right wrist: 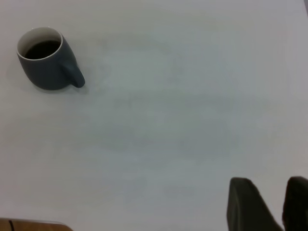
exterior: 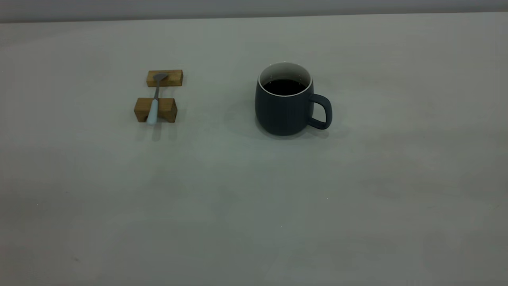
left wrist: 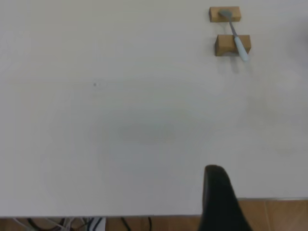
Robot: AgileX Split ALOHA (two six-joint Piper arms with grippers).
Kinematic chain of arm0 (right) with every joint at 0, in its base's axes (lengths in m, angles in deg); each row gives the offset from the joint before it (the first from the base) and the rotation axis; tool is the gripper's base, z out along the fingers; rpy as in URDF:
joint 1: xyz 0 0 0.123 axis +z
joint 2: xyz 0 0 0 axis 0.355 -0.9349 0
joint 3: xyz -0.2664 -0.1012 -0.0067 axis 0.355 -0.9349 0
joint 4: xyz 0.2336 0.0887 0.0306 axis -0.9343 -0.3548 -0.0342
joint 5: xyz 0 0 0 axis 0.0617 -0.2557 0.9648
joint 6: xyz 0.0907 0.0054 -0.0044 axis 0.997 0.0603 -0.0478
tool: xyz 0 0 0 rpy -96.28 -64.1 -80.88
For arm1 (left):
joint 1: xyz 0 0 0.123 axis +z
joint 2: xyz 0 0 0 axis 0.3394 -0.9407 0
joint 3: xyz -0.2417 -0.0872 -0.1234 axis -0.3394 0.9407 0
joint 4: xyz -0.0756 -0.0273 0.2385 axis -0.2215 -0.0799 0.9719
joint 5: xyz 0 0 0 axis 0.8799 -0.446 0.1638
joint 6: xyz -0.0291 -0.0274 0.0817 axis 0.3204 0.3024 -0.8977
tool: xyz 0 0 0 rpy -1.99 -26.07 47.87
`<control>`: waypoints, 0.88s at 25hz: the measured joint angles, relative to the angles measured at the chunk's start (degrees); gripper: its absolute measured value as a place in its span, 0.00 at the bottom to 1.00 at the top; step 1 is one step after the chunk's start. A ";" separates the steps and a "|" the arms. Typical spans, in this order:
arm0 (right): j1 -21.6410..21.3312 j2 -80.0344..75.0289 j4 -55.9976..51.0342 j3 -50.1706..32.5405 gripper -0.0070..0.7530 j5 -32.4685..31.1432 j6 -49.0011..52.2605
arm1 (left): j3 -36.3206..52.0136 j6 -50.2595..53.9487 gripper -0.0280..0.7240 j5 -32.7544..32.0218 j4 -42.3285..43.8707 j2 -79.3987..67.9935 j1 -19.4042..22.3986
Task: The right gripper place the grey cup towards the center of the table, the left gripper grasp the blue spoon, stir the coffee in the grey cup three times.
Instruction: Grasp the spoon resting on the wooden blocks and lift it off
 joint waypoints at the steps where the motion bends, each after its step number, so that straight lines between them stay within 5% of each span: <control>1: 0.00 0.00 0.00 0.00 0.30 0.00 0.00 | -0.06 0.47 0.71 0.00 0.00 -0.25 0.00; 14: 0.00 0.00 0.00 0.00 0.31 0.00 0.00 | -11.01 -3.25 0.76 25.10 -9.16 -45.23 0.00; 22: 0.00 0.00 0.00 0.00 0.32 0.00 0.00 | -20.80 -14.03 0.83 28.10 -20.57 -74.05 0.00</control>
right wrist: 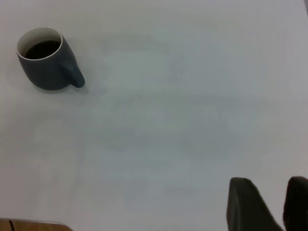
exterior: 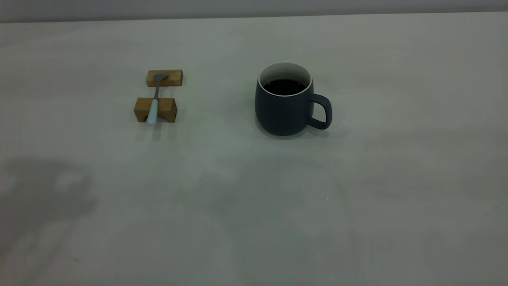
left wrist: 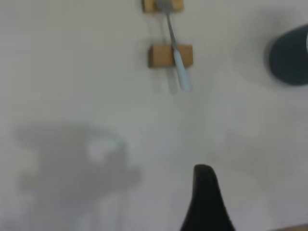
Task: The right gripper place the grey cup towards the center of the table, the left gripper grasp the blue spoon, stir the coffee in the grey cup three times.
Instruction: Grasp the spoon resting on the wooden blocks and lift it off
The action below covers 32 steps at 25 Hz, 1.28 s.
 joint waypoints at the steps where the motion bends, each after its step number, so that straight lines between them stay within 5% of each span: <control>1: 0.00 0.00 0.00 0.00 0.32 0.00 0.00 | -1.30 -0.37 0.83 -0.38 -0.36 -3.26 0.00; 32: 0.00 0.00 0.00 0.00 0.32 0.00 0.00 | -30.32 1.95 0.83 2.76 -1.49 -59.85 -9.37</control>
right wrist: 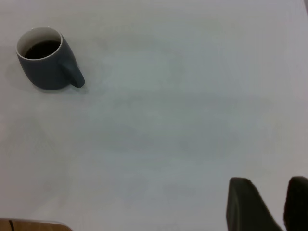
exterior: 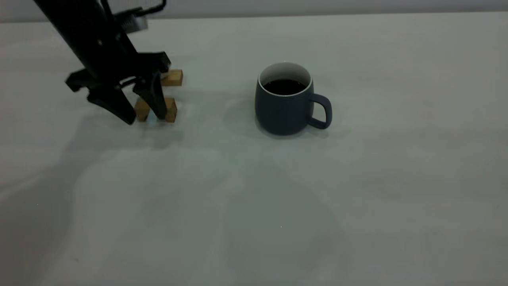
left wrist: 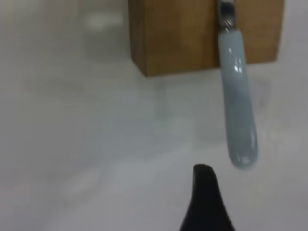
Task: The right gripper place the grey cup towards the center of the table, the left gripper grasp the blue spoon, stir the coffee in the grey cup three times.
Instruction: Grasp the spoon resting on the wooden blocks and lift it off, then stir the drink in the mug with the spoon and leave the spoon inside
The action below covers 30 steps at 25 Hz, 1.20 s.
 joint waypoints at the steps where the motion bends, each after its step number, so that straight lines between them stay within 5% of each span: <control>1: 0.00 0.00 0.00 0.00 0.32 0.00 0.00 | -0.79 0.07 0.83 -0.09 0.37 -0.86 -0.12; 11: 0.00 0.00 0.00 0.00 0.32 0.00 0.00 | -7.20 0.24 0.78 -0.76 1.29 -6.96 -1.71; 15: 0.00 0.00 0.00 0.00 0.32 0.00 0.00 | -8.47 0.99 0.57 -2.41 1.86 -7.43 -1.76; 18: 0.00 0.00 0.00 0.00 0.32 0.00 0.00 | -10.16 3.44 0.32 -5.21 4.88 -7.54 -1.76; 20: 0.00 0.00 0.00 0.00 0.32 0.00 0.00 | -12.06 5.51 0.22 -8.40 7.69 -7.67 -1.76; 26: 0.00 0.00 0.00 0.00 0.32 0.00 0.00 | -22.86 11.29 0.22 -22.69 14.52 -7.73 -1.76; 30: 0.00 0.00 0.00 0.00 0.32 0.00 0.00 | -33.48 13.19 0.22 -33.02 10.53 -7.73 -1.76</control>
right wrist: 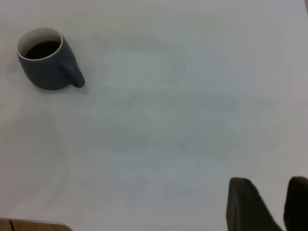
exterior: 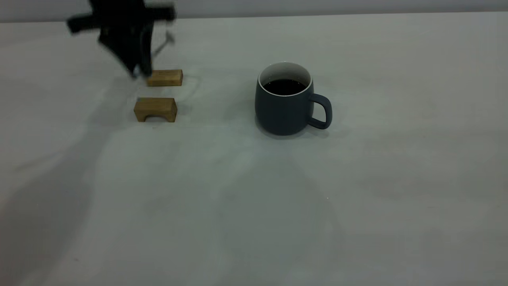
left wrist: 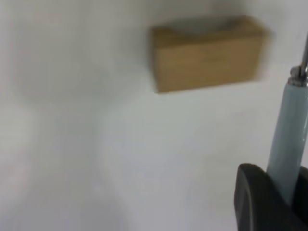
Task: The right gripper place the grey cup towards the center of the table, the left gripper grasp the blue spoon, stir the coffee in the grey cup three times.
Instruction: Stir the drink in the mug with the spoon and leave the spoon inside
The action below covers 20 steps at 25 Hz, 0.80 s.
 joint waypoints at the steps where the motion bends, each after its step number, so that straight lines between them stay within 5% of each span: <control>1: 0.00 0.00 0.00 0.00 0.32 0.00 0.00 | -2.83 0.56 0.22 0.00 -2.25 0.06 0.00; 9: 0.00 0.00 0.00 0.00 0.32 0.00 0.00 | -10.43 10.15 0.22 0.00 -25.19 0.21 -0.35; 20: 0.00 0.00 0.00 0.00 0.32 0.00 0.00 | -10.73 35.58 0.22 0.00 -48.65 -2.86 -7.09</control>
